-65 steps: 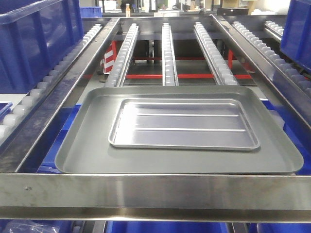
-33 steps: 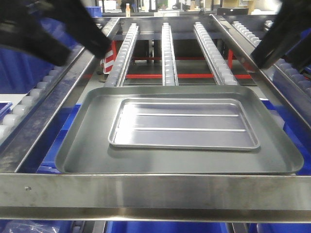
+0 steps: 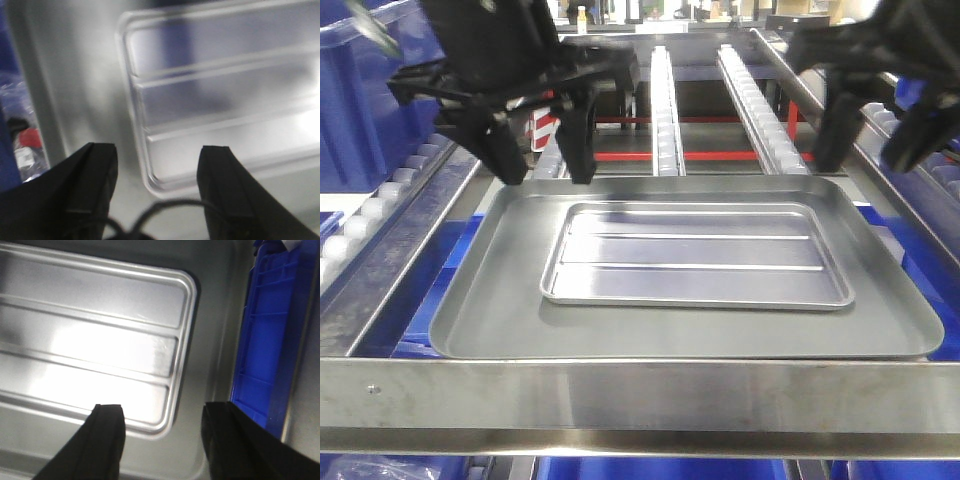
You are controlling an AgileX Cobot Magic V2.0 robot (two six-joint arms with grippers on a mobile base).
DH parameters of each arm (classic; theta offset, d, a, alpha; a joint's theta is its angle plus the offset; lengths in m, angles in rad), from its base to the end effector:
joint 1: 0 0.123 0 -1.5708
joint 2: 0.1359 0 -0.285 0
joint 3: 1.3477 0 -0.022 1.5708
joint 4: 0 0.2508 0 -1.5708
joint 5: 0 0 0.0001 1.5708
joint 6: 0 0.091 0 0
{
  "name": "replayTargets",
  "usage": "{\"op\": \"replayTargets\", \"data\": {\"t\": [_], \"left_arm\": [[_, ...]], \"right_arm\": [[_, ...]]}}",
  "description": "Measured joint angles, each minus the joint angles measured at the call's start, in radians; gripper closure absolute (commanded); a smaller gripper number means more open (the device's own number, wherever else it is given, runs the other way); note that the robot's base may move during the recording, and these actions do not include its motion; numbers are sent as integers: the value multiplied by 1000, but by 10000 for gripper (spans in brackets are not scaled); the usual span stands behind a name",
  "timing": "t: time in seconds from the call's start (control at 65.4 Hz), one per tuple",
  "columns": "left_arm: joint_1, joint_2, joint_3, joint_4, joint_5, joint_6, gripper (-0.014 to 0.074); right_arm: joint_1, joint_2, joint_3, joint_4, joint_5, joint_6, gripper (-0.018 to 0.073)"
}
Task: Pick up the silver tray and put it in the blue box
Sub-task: 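Lower both grippers onto opposite short edges of the small silver tray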
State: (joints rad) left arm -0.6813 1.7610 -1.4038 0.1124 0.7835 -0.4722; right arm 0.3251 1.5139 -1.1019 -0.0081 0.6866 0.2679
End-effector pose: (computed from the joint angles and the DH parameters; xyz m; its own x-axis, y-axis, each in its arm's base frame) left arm 0.3027 -0.2362 0.2685 -0.8511 0.1993 -0.4857 0.2941 0.9473 -0.1267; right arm 0.2990 0.1003 0.2707 -0.8578 -0.0162 -0.5138 -0.0983 0.9862 0.1331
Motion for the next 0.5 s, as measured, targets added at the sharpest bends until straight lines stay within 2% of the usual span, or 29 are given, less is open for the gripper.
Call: {"op": "replayTargets", "data": {"t": [0.183,0.504], "left_arm": [[2,70,-52,19,9,-32,324],[5,137,-55,22,-22,-55,324]], "right_arm": [[0,75,-25,-2,0,8,104],[-33,171,-27,-4,-17,13,104]]}}
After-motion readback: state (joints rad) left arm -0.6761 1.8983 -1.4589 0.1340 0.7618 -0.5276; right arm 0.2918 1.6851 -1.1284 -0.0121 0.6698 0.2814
